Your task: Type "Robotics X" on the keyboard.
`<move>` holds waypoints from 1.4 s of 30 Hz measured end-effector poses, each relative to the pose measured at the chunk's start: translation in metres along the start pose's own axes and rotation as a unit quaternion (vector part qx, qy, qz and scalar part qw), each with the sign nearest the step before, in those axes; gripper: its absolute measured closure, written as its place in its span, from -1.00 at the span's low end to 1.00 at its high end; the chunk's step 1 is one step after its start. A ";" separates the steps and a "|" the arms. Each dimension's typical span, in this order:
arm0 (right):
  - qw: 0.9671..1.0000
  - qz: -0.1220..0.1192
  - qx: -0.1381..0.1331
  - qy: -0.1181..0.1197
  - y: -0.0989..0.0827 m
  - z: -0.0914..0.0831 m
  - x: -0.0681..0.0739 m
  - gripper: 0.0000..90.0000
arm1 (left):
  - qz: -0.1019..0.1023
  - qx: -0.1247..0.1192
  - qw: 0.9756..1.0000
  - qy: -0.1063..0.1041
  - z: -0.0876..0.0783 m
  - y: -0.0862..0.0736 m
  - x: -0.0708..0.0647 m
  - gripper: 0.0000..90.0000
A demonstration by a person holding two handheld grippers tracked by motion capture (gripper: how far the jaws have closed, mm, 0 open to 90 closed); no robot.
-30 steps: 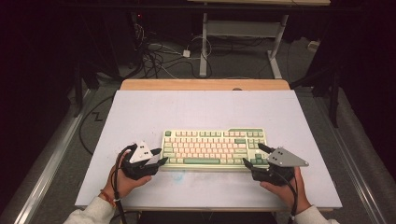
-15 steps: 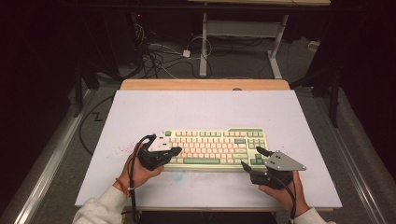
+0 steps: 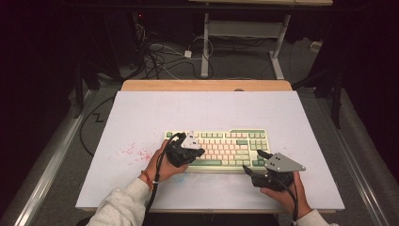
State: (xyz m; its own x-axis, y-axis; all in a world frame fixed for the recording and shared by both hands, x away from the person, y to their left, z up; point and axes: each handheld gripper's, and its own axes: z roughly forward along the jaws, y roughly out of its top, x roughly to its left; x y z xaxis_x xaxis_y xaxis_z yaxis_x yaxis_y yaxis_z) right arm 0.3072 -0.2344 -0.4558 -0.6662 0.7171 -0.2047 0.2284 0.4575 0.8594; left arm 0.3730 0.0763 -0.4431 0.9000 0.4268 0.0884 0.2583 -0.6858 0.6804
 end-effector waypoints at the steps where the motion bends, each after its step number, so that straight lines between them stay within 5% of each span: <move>1: 1.000 -0.003 0.002 0.000 0.000 0.000 0.000 -0.38 | 0.003 0.005 1.000 0.000 0.002 0.001 0.000 0.95; 20: 1.000 -0.018 0.014 0.005 0.002 0.002 0.005 -0.37 | 0.001 0.026 1.000 0.004 0.019 0.003 -0.001 0.95; 30: 1.000 -0.019 0.007 0.003 0.003 -0.001 0.003 -0.35 | -0.009 -0.046 0.998 0.033 -0.016 -0.003 0.002 0.84; 36: 1.000 -0.019 0.003 0.001 0.003 -0.002 0.003 -0.35 | 0.006 -0.070 0.996 0.053 -0.032 -0.012 0.000 0.55; 42: 1.000 -0.010 0.000 0.003 0.004 -0.004 0.001 -0.36 | 0.009 -0.091 0.992 0.088 -0.050 -0.025 -0.002 -0.12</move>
State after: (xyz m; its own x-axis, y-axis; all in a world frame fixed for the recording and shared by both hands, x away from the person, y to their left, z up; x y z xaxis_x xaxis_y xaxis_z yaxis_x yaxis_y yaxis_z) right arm 0.3050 -0.2340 -0.4512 -0.6744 0.7049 -0.2198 0.2143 0.4717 0.8554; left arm 0.3466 0.1222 -0.4239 0.8239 0.5238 0.2164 0.1615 -0.5831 0.7962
